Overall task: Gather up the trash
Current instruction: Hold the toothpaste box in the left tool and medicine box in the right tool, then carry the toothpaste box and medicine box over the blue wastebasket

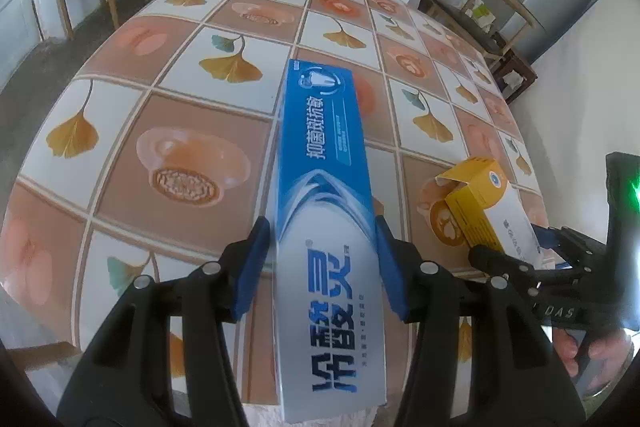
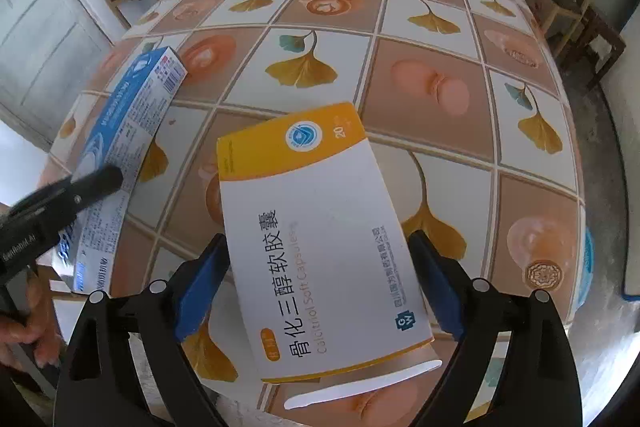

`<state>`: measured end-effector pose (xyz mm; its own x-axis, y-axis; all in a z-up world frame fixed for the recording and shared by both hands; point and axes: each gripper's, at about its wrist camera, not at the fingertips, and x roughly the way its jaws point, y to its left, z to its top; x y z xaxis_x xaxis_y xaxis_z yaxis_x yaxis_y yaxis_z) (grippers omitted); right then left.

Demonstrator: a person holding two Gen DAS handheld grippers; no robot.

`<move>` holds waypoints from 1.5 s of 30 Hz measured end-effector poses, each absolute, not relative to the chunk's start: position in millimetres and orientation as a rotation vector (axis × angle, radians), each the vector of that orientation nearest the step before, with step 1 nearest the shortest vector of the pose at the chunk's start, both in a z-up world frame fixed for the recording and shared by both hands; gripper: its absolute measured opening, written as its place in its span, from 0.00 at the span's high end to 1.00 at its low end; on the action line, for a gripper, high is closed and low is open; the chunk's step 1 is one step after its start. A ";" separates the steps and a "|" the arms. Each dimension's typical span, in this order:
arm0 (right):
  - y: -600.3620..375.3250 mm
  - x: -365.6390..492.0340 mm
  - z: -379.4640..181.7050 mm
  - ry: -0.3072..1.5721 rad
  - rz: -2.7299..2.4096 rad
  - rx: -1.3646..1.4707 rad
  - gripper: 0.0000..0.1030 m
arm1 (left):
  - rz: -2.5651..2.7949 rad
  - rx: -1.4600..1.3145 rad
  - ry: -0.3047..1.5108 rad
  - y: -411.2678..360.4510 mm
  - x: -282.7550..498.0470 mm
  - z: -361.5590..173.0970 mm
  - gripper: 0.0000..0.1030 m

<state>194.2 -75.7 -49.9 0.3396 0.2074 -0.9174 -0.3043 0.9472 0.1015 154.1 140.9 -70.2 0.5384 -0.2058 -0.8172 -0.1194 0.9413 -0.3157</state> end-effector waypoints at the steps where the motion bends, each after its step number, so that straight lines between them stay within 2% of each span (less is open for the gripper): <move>1: -76.2 194.0 -50.4 1.173 0.330 -0.098 0.15 | -0.053 -0.351 1.006 140.4 155.4 -70.6 0.52; 4: -78.7 194.4 -50.9 1.162 0.307 -0.093 0.17 | -0.059 -0.340 0.999 138.8 156.1 -70.7 0.53; 6: -80.7 194.6 -50.6 1.156 0.297 -0.091 0.24 | -0.068 -0.338 0.990 138.6 154.7 -70.7 0.53; 10: -82.7 194.4 -49.4 1.151 0.290 -0.092 0.25 | -0.072 -0.343 0.972 138.3 151.0 -70.5 0.54; 45: -143.4 171.1 10.4 0.986 0.306 0.167 0.26 | -0.108 -0.300 0.816 115.0 115.9 -1.4 0.54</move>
<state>171.1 -143.4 10.4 0.5137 0.3284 -0.7927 -0.1779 0.9446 0.2760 115.8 115.0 -1.4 0.6826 -0.2095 -0.7001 -0.0202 0.9522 -0.3047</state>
